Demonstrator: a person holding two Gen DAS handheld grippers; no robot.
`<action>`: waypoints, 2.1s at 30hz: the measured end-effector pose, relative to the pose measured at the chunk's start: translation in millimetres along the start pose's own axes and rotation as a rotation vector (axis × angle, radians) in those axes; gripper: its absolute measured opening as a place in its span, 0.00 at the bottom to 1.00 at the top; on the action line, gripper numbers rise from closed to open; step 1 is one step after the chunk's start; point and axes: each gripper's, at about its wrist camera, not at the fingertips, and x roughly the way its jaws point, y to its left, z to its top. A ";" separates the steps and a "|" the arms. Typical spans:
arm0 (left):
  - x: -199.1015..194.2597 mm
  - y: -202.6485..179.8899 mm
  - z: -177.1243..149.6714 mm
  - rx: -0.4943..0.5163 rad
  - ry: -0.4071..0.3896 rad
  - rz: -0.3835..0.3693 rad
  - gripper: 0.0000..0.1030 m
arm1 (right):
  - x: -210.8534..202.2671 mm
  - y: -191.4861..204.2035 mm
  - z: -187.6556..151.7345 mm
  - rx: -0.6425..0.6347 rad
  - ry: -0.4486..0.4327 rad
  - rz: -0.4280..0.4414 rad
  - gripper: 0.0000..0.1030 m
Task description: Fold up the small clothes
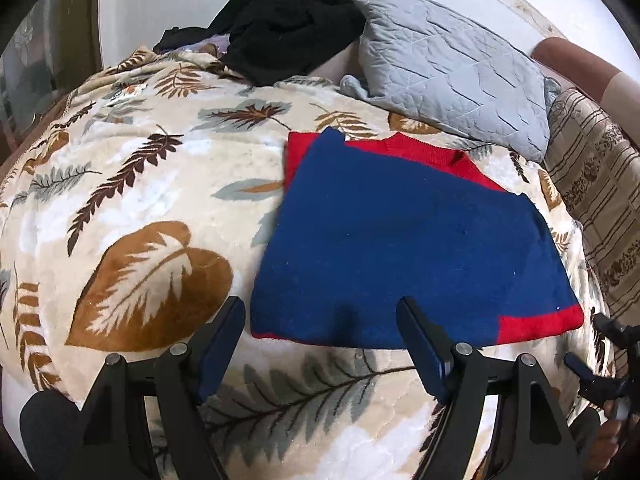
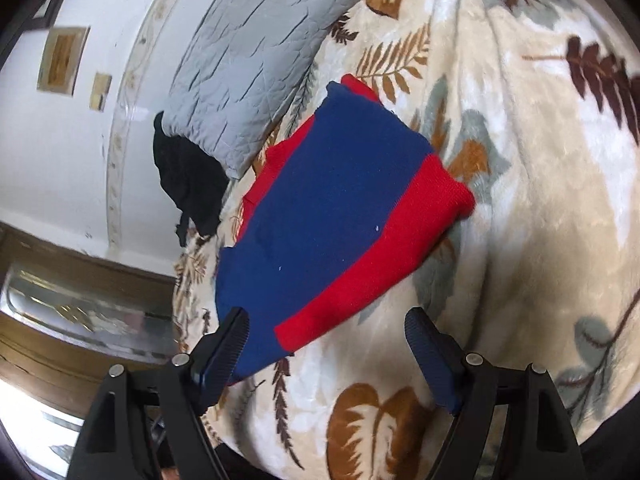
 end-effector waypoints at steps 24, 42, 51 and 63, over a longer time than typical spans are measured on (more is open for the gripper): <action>74.4 -82.8 23.6 0.127 0.123 0.029 0.76 | 32.0 6.3 46.3 0.040 -0.095 -0.148 0.82; 59.3 -96.9 31.8 0.144 0.065 -0.007 0.79 | 32.5 13.8 49.7 -0.046 -0.114 -0.122 0.82; 79.6 -120.9 19.7 0.243 0.145 0.075 0.79 | 43.1 14.8 51.3 -0.102 -0.097 -0.156 0.78; 91.1 -118.7 25.1 0.240 0.152 0.076 0.79 | 41.0 22.5 51.5 -0.129 -0.112 -0.185 0.78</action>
